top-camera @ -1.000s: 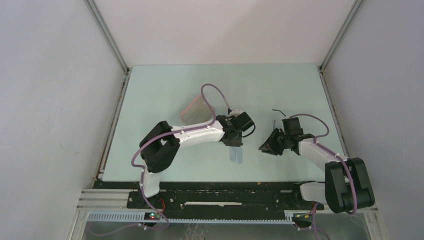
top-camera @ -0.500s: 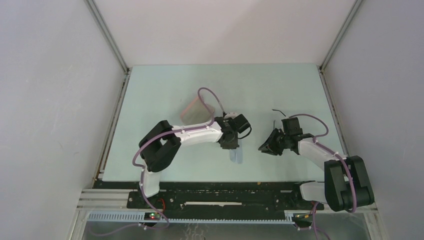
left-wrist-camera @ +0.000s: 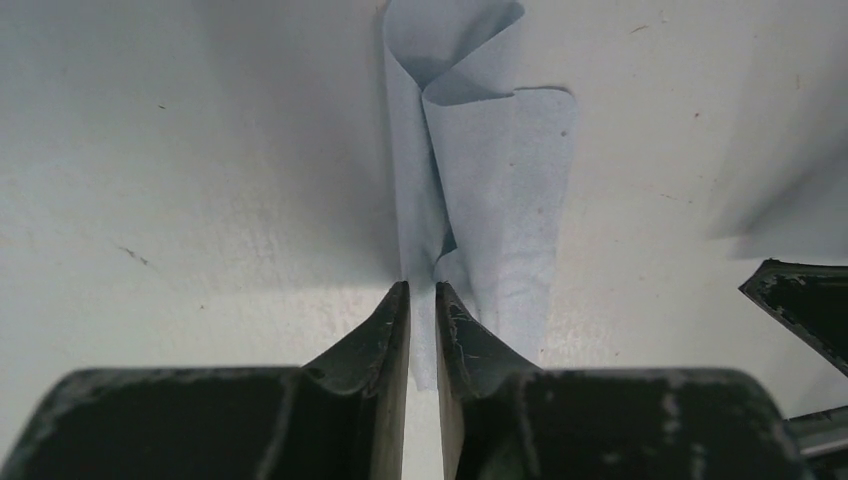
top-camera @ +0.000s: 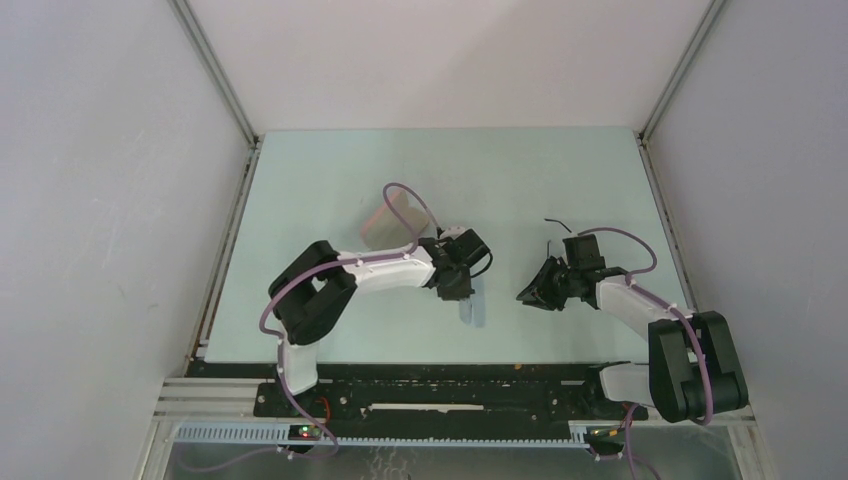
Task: Organize the sunglasses
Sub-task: Adjust the glasses cleaning cloth at the center of the board.
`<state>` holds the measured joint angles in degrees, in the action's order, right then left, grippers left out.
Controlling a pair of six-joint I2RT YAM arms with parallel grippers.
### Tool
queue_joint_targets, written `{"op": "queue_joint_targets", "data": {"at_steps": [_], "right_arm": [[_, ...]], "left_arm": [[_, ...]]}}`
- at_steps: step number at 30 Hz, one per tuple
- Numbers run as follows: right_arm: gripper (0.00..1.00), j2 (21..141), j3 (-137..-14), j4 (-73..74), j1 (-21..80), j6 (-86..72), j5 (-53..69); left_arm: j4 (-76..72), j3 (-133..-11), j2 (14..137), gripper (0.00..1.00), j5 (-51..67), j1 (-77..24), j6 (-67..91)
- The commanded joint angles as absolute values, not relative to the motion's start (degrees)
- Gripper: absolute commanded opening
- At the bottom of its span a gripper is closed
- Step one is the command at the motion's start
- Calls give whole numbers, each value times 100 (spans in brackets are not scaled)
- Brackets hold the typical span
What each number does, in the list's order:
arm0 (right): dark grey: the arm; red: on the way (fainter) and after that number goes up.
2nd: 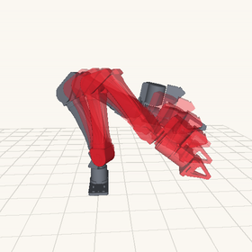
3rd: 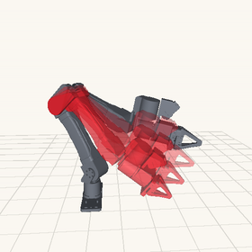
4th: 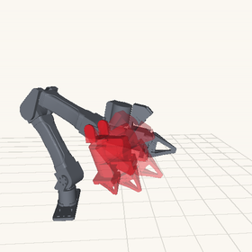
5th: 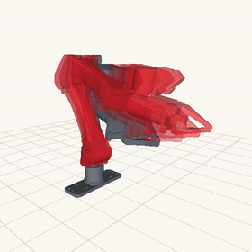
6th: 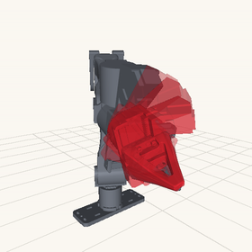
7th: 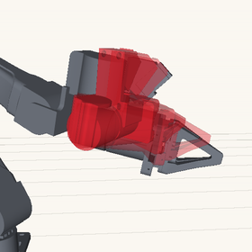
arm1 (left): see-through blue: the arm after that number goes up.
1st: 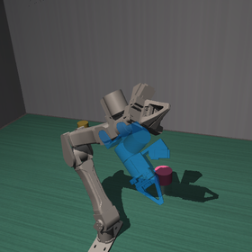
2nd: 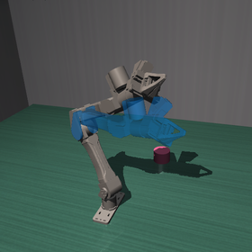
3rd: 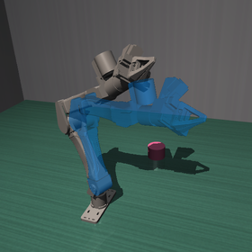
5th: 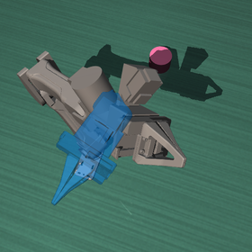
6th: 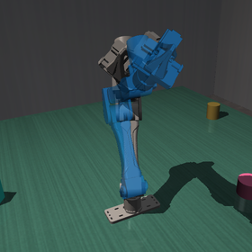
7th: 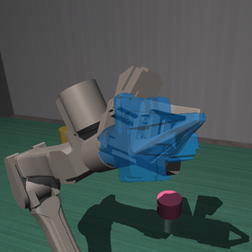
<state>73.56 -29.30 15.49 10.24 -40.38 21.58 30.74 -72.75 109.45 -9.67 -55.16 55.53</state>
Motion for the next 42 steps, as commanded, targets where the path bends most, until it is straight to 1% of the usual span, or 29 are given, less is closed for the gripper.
{"op": "queue_joint_targets", "data": {"at_steps": [1, 8, 13, 18, 20, 22, 26, 31, 33, 35, 36, 39, 40, 42], "right_arm": [[30, 7392, -2962, 1452, 1057, -4028, 2180], [30, 7365, -2987, 1426, 1124, -3985, 2247], [31, 7169, -3219, 1562, 1852, -3798, 2006], [31, 7484, -3318, 1512, 2661, -3821, 2080], [31, 7783, -3358, 1474, 2946, -3888, 2039], [32, 8062, -3435, 1502, 3180, -3983, 1873], [33, 8445, -3489, 1507, 3351, -4287, 1641], [36, 8579, -3489, 1488, 3540, -4556, 1237], [36, 8631, -3489, 1449, 3560, -4654, 1104], [31, 8656, -3489, 1410, 3544, -4727, 985], [25, 8657, -3489, 1354, 3536, -4745, 957], [2, 8693, -3587, 1178, 3491, -4714, 994], [0, 8737, -3684, 1181, 3471, -4684, 1008], [0, 8858, -3979, 1199, 3400, -4594, 1095]], "left_arm": [[2850, -7143, 10535, 19, -999, -5511, 5678], [3180, -7439, 10602, 19, -1256, -5622, 5558], [3196, -7464, 10677, 20, -1247, -5625, 5554], [3140, -7406, 10632, 18, -1248, -5601, 5561], [3087, -7312, 10547, 15, -1238, -5554, 5593], [3015, -7151, 10422, 15, -1231, -5515, 5619], [2971, -6924, 10090, 17, -1263, -5452, 5651], [2988, -6630, 9533, 18, -1385, -5314, 5651], [3004, -6521, 9319, 18, -1430, -5241, 5647], [3050, -6416, 9120, 18, -1473, -5173, 5630], [3084, -6368, 9025, 18, -1493, -5143, 5626], [3154, -6225, 8720, 18, -1563, -5075, 5593], [3188, -6184, 8626, 18, -1583, -5038, 5572], [3243, -6111, 8449, 18, -1611, -4961, 5520]]}}
